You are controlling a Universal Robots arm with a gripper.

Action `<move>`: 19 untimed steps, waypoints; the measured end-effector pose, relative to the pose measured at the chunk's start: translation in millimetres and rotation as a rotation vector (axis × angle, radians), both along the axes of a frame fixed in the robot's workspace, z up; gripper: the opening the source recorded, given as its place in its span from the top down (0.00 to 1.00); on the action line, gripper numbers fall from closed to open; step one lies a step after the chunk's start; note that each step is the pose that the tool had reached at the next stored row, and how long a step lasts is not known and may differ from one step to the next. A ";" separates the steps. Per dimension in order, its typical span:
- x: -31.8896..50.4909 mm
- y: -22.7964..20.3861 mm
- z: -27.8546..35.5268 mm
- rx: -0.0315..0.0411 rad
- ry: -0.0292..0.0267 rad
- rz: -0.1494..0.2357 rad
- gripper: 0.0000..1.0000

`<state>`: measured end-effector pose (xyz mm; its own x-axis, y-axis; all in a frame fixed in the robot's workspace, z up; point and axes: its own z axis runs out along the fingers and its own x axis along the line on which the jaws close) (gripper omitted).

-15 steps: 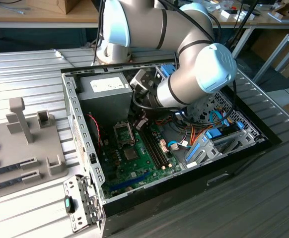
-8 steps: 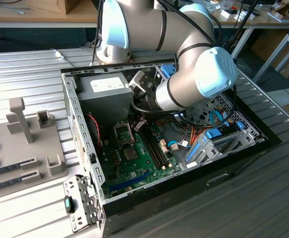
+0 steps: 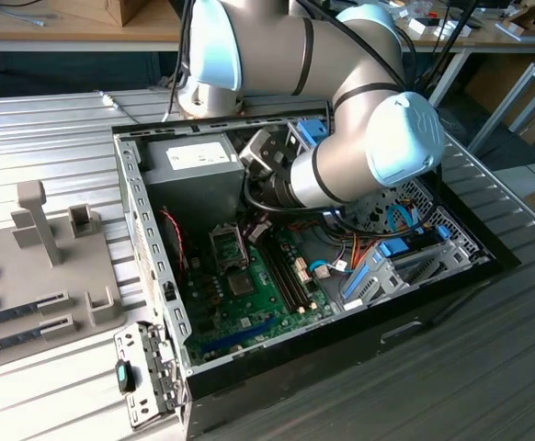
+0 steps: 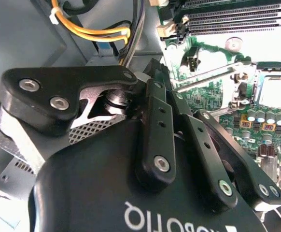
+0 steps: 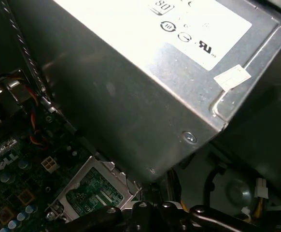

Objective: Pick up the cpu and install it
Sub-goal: 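Close the cpu cover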

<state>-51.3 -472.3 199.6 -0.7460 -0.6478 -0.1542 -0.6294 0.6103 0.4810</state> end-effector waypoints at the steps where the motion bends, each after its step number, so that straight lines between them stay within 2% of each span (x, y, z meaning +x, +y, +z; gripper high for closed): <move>1: 0.0 -0.4 0.2 0.0076 -0.0001 0.000 0.89; 4: 0.0 -2.2 0.5 0.0234 -0.0001 0.000 0.89; 5: 0.0 -5.6 0.5 0.0307 -0.0001 0.000 0.89; 6: 0.0 -8.8 0.5 0.0326 0.0000 0.000 0.89; 12: 0.0 -22.7 0.5 0.0334 0.0000 0.000 0.89; 14: 0.0 -25.7 0.5 0.0334 0.0000 0.000 0.89; 19: 0.0 -26.3 1.8 0.0330 0.0000 0.000 0.89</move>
